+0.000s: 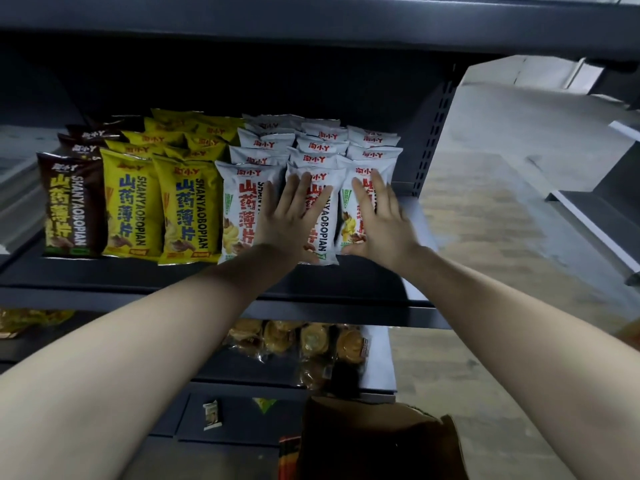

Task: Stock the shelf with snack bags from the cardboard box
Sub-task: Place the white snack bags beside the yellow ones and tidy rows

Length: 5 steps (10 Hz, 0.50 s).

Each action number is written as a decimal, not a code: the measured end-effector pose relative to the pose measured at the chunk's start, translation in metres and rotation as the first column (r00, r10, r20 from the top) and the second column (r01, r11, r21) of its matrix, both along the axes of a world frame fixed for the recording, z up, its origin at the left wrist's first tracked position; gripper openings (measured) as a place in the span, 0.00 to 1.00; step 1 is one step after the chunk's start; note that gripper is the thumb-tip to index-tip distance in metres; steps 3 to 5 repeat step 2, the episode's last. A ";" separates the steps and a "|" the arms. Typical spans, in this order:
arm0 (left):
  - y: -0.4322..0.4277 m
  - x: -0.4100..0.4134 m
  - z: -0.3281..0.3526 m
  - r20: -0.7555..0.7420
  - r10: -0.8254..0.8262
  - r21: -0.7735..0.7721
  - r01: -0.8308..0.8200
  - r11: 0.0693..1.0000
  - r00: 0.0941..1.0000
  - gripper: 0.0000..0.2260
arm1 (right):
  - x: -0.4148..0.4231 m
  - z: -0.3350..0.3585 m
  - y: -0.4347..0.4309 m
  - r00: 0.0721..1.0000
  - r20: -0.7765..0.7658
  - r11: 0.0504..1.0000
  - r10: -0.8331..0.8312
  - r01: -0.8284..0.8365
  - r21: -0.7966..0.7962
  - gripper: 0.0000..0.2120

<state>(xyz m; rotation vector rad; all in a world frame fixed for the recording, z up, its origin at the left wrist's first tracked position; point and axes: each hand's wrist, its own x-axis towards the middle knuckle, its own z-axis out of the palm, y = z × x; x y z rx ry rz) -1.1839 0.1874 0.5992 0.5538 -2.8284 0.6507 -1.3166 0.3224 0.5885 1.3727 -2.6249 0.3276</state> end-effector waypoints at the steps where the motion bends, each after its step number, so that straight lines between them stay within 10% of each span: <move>1: 0.004 0.006 -0.001 -0.027 0.021 0.022 -0.021 1.000 0.999 0.56 | -0.001 0.005 0.001 0.999 0.034 0.999 0.011 -0.013 0.048 0.58; 5: 0.010 0.019 -0.004 -0.077 -0.001 0.038 0.004 0.999 0.997 0.54 | 0.002 0.019 0.009 0.998 0.027 0.998 0.052 -0.053 0.034 0.50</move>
